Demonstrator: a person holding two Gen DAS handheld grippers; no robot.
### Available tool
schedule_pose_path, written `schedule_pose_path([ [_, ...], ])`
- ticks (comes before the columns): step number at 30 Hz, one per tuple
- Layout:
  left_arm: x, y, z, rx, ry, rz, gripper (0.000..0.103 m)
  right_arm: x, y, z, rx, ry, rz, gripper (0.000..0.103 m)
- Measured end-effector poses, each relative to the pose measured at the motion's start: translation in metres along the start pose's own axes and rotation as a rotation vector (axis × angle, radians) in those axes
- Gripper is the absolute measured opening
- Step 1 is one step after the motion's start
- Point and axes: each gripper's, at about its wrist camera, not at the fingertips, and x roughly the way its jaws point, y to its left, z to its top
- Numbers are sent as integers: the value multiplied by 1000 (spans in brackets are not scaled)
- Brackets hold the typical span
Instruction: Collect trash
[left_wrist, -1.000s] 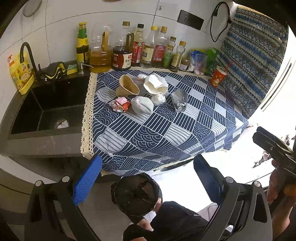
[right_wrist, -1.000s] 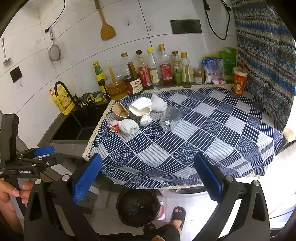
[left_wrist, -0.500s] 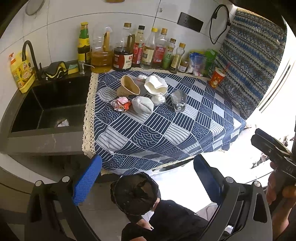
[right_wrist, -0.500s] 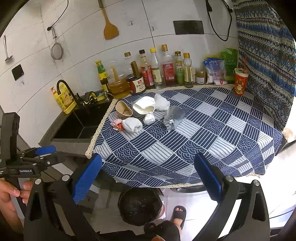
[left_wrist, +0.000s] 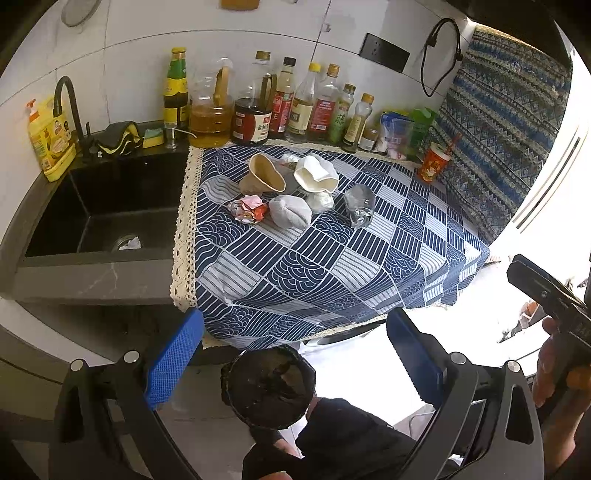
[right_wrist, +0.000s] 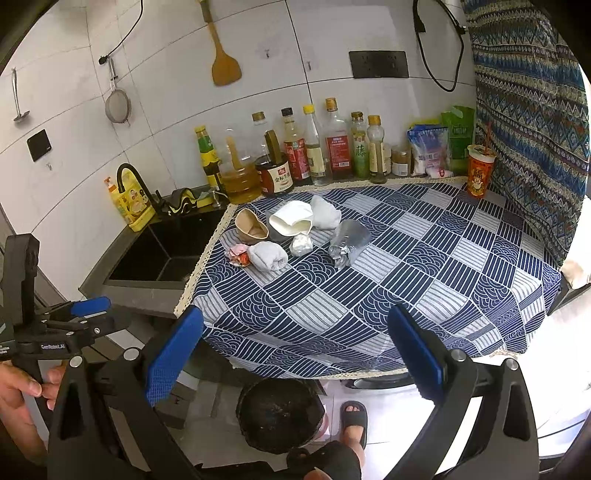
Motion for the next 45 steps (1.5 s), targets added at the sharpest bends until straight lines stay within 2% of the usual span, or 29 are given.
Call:
schedule_pose_path([
  [5, 4, 2, 1, -2, 5, 2, 96, 0, 0, -1, -14, -15, -19, 99],
  [17, 21, -4, 16, 11, 19, 3, 96, 18, -12, 6, 1, -2, -1, 99],
  [20, 27, -4, 23, 6, 26, 6, 96, 28, -16, 13, 5, 12, 4, 99],
  [24, 35, -1, 32, -22, 34, -40, 96, 43, -22, 21, 11, 37, 19, 99],
  [29, 50, 0, 42, -38, 57, -37, 96, 62, -33, 28, 17, 71, 26, 99],
  [37, 82, -3, 62, -57, 110, -62, 96, 94, -57, 42, 40, 120, 31, 99],
  [45, 123, 6, 81, -128, 163, -82, 96, 135, -75, 60, 37, 180, 41, 99],
])
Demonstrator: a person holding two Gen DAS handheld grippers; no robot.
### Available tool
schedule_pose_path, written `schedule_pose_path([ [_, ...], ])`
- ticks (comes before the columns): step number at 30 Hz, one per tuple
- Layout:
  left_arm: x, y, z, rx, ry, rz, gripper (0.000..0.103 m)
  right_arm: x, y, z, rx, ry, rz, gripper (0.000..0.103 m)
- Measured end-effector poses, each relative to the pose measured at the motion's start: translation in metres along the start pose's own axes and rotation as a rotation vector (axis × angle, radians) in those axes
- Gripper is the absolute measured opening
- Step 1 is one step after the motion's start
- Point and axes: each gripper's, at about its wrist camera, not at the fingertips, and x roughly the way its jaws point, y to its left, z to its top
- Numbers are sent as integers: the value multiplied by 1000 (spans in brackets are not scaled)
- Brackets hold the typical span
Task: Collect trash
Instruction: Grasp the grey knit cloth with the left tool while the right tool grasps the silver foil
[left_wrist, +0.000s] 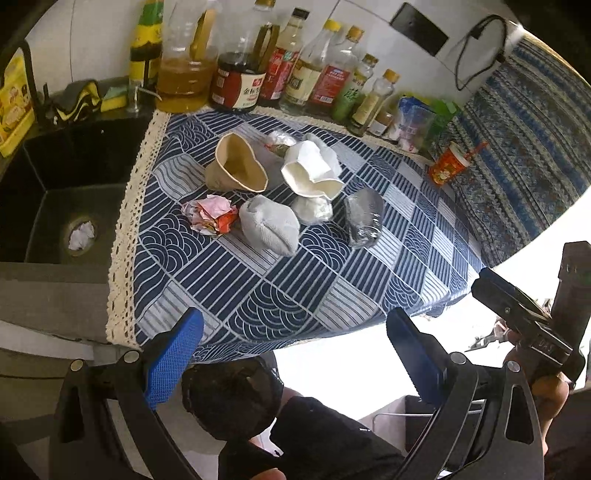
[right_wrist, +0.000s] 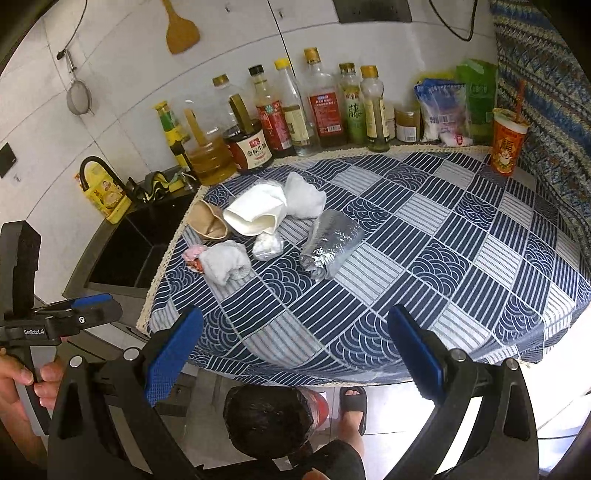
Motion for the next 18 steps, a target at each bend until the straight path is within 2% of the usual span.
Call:
schedule_pose_path([
  [10, 44, 22, 32, -129, 30, -12, 96, 51, -24, 28, 11, 68, 37, 99],
  [15, 71, 25, 46, -164, 61, -21, 96, 75, -37, 40, 29, 104, 68, 99],
  [18, 86, 28, 55, -190, 74, -36, 95, 93, -44, 47, 41, 126, 89, 94],
])
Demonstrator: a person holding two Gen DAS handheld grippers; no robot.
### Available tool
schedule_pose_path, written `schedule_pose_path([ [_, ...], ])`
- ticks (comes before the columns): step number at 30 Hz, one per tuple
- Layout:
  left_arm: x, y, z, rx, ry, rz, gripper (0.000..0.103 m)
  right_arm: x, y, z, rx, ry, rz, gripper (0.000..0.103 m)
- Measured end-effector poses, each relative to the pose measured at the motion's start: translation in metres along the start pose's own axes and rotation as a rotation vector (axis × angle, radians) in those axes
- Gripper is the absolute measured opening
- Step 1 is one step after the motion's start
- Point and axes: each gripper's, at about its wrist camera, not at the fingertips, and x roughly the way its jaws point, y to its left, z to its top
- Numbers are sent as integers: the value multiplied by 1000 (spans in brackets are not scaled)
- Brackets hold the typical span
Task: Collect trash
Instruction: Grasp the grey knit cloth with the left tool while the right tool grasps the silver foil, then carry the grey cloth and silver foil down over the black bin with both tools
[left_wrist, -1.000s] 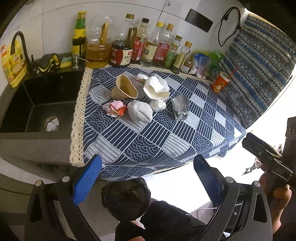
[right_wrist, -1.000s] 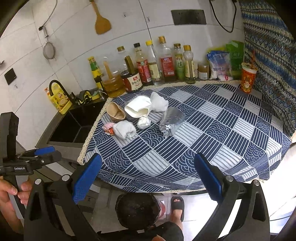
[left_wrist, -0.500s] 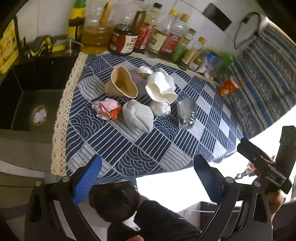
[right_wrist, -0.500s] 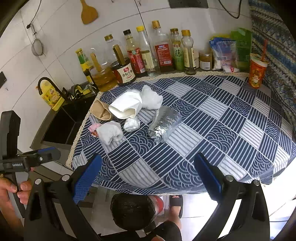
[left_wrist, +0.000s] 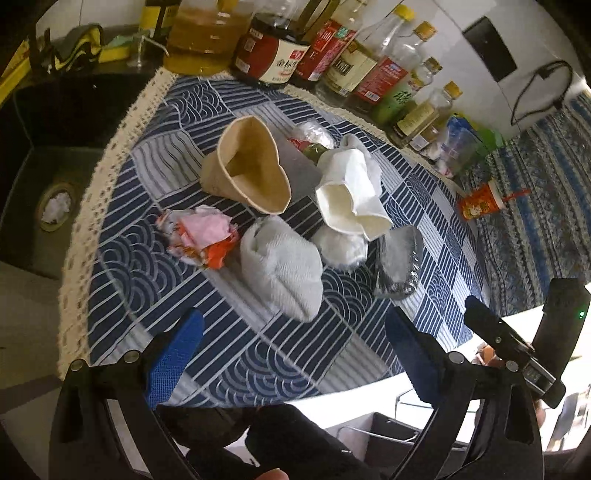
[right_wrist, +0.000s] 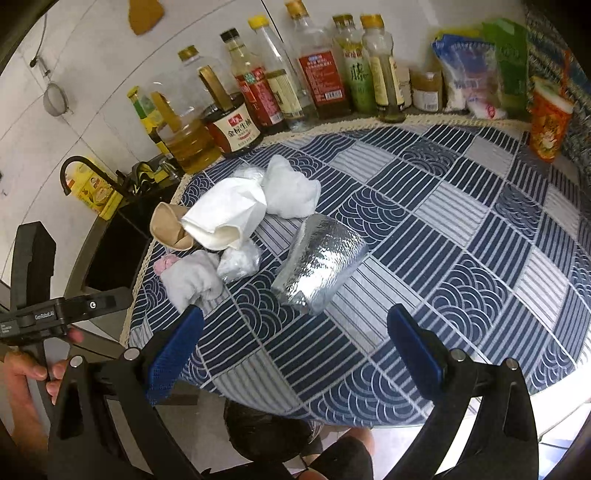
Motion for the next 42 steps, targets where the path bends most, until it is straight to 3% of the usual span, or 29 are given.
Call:
schedule_pose_path([
  [16, 54, 25, 27, -133, 74, -34, 91, 71, -21, 28, 35, 113, 17, 79],
  [29, 66, 24, 33, -127, 79, -34, 49, 84, -27, 31, 40, 137, 34, 63],
  [42, 56, 16, 20, -109, 67, -61, 40, 70, -22, 21, 19, 129, 28, 61],
])
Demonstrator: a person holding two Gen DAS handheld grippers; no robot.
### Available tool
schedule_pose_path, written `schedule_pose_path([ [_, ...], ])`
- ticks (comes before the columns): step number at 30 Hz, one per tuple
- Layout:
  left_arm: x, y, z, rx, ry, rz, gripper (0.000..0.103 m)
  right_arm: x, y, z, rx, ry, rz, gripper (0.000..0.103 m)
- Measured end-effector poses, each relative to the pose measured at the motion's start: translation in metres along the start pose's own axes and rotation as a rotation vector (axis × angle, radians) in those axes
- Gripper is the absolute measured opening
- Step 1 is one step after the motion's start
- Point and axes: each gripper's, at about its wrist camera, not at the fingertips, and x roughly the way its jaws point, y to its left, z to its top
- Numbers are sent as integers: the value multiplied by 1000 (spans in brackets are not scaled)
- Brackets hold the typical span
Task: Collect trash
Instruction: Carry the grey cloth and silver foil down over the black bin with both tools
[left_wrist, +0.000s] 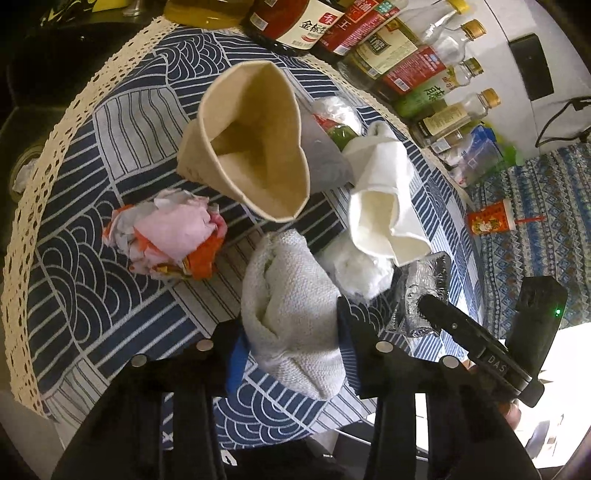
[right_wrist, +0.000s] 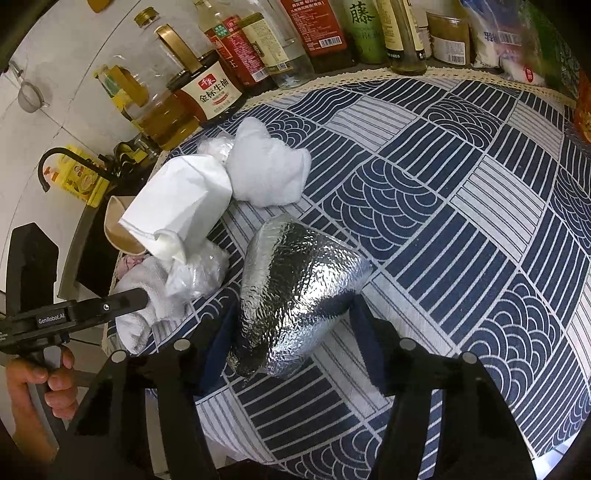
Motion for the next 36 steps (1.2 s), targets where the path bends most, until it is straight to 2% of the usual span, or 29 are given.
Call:
schedule_pose_path([
  [6, -8, 1, -10, 14, -8, -16, 36, -12, 9, -8, -11, -16, -7, 61],
  [16, -39, 6, -39, 39, -48, -47, 35, -36, 35, -30, -33, -49, -27, 61],
  [36, -125, 34, -121, 92, -157, -85, 35, -76, 111, -113, -77, -93, -40, 61],
])
